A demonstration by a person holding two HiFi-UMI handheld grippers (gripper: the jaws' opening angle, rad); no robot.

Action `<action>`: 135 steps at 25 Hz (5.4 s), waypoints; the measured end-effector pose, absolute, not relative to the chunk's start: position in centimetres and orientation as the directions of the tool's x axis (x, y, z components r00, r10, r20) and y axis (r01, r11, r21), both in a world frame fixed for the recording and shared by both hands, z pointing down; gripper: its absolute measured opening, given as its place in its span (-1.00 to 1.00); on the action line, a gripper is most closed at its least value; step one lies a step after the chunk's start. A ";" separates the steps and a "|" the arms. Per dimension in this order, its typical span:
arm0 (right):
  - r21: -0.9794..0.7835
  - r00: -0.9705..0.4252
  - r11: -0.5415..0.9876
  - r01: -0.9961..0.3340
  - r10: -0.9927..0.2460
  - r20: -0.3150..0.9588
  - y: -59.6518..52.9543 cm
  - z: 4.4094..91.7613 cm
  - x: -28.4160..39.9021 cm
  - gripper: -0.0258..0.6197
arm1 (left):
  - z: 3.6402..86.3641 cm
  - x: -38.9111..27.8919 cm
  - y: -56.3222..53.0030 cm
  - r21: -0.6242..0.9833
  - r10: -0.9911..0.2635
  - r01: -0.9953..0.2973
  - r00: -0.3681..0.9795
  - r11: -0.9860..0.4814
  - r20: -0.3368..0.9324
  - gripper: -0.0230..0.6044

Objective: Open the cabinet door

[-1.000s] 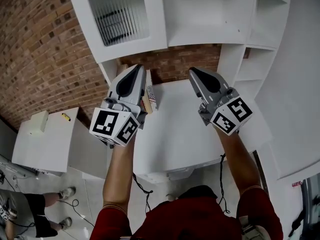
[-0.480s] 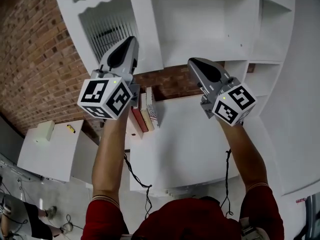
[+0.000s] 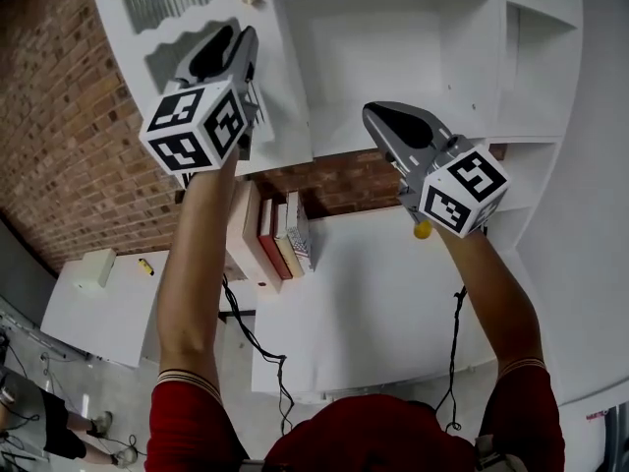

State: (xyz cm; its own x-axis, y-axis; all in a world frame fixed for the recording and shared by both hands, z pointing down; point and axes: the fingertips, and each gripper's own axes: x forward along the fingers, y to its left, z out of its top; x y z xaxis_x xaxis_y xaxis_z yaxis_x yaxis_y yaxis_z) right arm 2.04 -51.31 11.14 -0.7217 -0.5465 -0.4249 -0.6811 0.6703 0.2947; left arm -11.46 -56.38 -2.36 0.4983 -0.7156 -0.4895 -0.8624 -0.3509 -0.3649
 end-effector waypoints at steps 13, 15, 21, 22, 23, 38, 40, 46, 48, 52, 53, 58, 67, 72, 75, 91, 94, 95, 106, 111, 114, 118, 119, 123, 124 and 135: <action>0.317 -0.738 0.674 -0.668 -0.544 -0.399 -51.3 11.5 3.8 -0.88 | -7.1 -9.6 -60.5 -0.468 -0.793 -0.866 0.408 -0.178 -0.453 -0.49; 0.316 -0.736 0.671 -0.671 -0.550 -0.394 -51.2 11.7 4.3 -0.88 | -7.4 -9.4 -60.9 -0.475 -0.803 -0.865 0.394 -0.160 -0.447 -0.49; 0.304 -0.725 0.664 -0.683 -0.565 -0.394 -51.4 12.3 5.9 -0.88 | -7.9 -9.4 -61.6 -0.481 -0.814 -0.869 0.361 -0.117 -0.455 -0.66; 0.301 -0.724 0.665 -0.684 -0.566 -0.394 -51.5 12.4 6.0 -0.88 | -7.8 -9.4 -61.7 -0.480 -0.815 -0.870 0.359 -0.116 -0.454 -0.65; 0.299 -0.724 0.666 -0.683 -0.566 -0.393 -51.6 12.5 6.0 -0.88 | -7.8 -9.4 -61.8 -0.477 -0.815 -0.871 0.358 -0.117 -0.455 -0.65; 0.288 -0.764 0.724 -0.627 -0.498 -0.411 -51.2 13.5 5.2 -0.88 | -7.3 -10.5 -55.7 -0.437 -0.757 -0.870 0.441 -0.229 -0.482 -0.65; 0.289 -0.775 0.738 -0.610 -0.477 -0.415 -51.1 13.3 5.1 -0.88 | -7.3 -10.9 -54.7 -0.430 -0.755 -0.872 0.441 -0.233 -0.485 -0.65; 0.295 -0.804 0.775 -0.559 -0.420 -0.421 -50.2 12.1 4.2 -0.88 | -7.4 -12.1 -51.9 -0.425 -0.757 -0.875 0.437 -0.232 -0.486 -0.65; 0.299 -0.806 0.778 -0.553 -0.407 -0.430 -49.6 11.5 3.6 -0.88 | -7.5 -12.8 -50.8 -0.412 -0.749 -0.877 0.443 -0.247 -0.493 -0.66; 0.299 -0.801 0.779 -0.551 -0.392 -0.453 -48.9 10.4 2.3 -0.88 | -7.6 -14.0 -48.9 -0.387 -0.729 -0.873 0.470 -0.298 -0.498 -0.68; 0.301 -0.801 0.779 -0.550 -0.389 -0.455 -48.7 10.3 2.0 -0.88 | -7.6 -14.0 -48.6 -0.386 -0.727 -0.870 0.477 -0.308 -0.494 -0.68; 0.285 -0.800 0.791 -0.542 -0.381 -0.464 -47.9 10.1 1.0 -0.88 | -7.7 -13.8 -47.3 -0.388 -0.716 -0.849 0.516 -0.358 -0.470 -0.67; 0.292 -0.788 0.768 -0.570 -0.412 -0.457 -43.8 10.4 -2.5 -0.88 | -7.8 -19.6 -41.4 -0.353 -0.653 -0.830 0.558 -0.432 -0.512 -0.66; 0.294 -0.790 0.765 -0.572 -0.418 -0.449 -42.6 10.6 -4.3 -0.88 | -7.9 -23.0 -38.8 -0.339 -0.630 -0.828 0.561 -0.447 -0.537 -0.63; 0.299 -0.796 0.767 -0.567 -0.419 -0.436 -42.0 11.0 -5.6 -0.88 | -8.1 -25.2 -37.6 -0.336 -0.624 -0.831 0.555 -0.443 -0.550 -0.63; 0.313 -0.788 0.744 -0.590 -0.446 -0.425 -36.9 9.7 -10.1 -0.88 | -9.4 -35.1 -32.4 -0.277 -0.625 -0.852 0.516 -0.444 -0.586 -0.64; 0.319 -0.789 0.742 -0.590 -0.446 -0.422 -36.0 9.7 -11.4 -0.88 | -9.3 -37.2 -31.6 -0.274 -0.634 -0.858 0.507 -0.434 -0.584 -0.66; 0.318 -0.790 0.744 -0.588 -0.443 -0.423 -36.3 9.9 -11.7 -0.88 | -9.1 -37.6 -31.9 -0.276 -0.640 -0.861 0.503 -0.427 -0.581 -0.66; 0.303 -0.789 0.750 -0.588 -0.450 -0.418 -38.3 11.4 -11.8 -0.88 | -8.1 -39.8 -35.0 -0.265 -0.679 -0.887 0.461 -0.379 -0.572 -0.74; 0.297 -0.781 0.742 -0.601 -0.466 -0.416 -37.8 11.4 -12.0 -0.88 | -7.9 -40.1 -35.0 -0.280 -0.693 -0.899 0.439 -0.338 -0.572 -0.86; 0.296 -0.774 0.732 -0.613 -0.482 -0.411 -37.4 11.4 -12.0 -0.88 | -7.3 -40.8 -34.5 -0.270 -0.693 -0.906 0.423 -0.325 -0.584 -0.88; 0.303 -0.768 0.721 -0.623 -0.493 -0.408 -36.9 10.8 -12.1 -0.88 | -6.0 -40.9 -33.0 -0.262 -0.676 -0.910 0.414 -0.320 -0.609 -0.91; 0.304 -0.768 0.720 -0.624 -0.494 -0.407 -36.8 10.6 -12.1 -0.88 | -5.6 -40.7 -32.6 -0.261 -0.671 -0.909 0.416 -0.324 -0.614 -0.91; 0.319 -0.773 0.717 -0.620 -0.489 -0.403 -36.4 9.9 -11.9 -0.88 | -3.2 -39.2 -31.2 -0.265 -0.663 -0.904 0.426 -0.335 -0.616 -0.91; 0.324 -0.775 0.717 -0.617 -0.484 -0.406 -36.2 9.8 -11.7 -0.88 | -2.5 -38.5 -30.6 -0.273 -0.663 -0.903 0.430 -0.333 -0.612 -0.91; 0.358 -0.808 0.749 -0.557 -0.390 -0.441 -30.7 11.2 -5.7 -0.88 | 6.5 -23.8 -24.4 -0.326 -0.695 -0.879 0.475 -0.348 -0.540 -0.91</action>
State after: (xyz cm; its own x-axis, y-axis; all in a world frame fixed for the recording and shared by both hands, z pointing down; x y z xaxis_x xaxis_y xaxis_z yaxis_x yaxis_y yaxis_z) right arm -5.72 -30.74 11.21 -0.8084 -0.3899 -0.4410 -0.5569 0.7492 0.3585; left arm -23.83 -24.36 6.51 0.4753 -0.6950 -0.5395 -0.8790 -0.3483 -0.3257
